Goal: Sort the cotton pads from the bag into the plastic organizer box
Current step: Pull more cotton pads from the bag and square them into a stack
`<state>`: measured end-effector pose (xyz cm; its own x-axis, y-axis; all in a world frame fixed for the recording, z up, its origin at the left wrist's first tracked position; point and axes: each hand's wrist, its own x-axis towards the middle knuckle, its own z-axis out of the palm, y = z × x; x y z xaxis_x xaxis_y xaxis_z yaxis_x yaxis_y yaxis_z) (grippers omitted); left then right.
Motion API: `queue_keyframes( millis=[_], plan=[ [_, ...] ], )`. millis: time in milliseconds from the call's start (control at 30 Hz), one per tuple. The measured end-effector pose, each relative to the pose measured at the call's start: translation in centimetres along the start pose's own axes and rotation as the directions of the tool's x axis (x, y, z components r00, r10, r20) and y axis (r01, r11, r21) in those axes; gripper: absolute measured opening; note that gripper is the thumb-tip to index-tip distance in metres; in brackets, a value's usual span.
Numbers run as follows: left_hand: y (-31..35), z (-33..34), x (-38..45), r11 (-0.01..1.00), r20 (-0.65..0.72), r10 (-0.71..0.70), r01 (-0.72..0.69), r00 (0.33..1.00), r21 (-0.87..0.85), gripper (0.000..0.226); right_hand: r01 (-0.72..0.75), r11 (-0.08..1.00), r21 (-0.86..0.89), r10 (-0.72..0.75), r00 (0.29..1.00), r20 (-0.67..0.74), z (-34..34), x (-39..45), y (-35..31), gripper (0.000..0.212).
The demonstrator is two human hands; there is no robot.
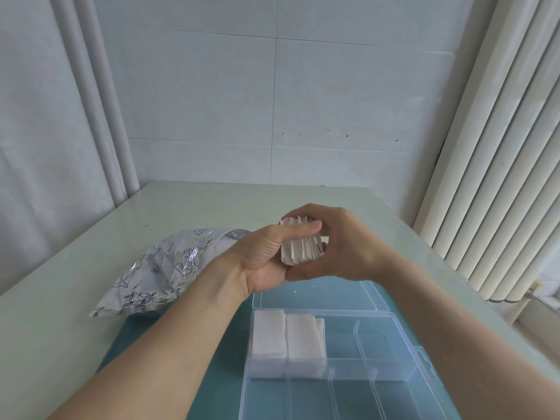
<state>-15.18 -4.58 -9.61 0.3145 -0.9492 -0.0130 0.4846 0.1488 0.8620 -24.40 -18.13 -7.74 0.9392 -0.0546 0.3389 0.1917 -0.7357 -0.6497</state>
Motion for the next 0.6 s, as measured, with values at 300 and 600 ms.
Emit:
queue_keyframes(
  millis=[300,600],
  plan=[
    [0.2,-0.1,0.3,0.999,0.035,0.033,-0.034,0.999,0.013,0.056,0.013,0.994,0.105,-0.004,0.996,-0.092,-1.3,-0.2,0.2,0.06],
    [0.8,0.7,0.0,0.997,-0.039,-0.009,0.006,0.999,-0.078,0.078,-0.045,0.991,0.127,0.062,0.989,-0.131,-2.0,0.0,-0.1,0.063]
  ],
)
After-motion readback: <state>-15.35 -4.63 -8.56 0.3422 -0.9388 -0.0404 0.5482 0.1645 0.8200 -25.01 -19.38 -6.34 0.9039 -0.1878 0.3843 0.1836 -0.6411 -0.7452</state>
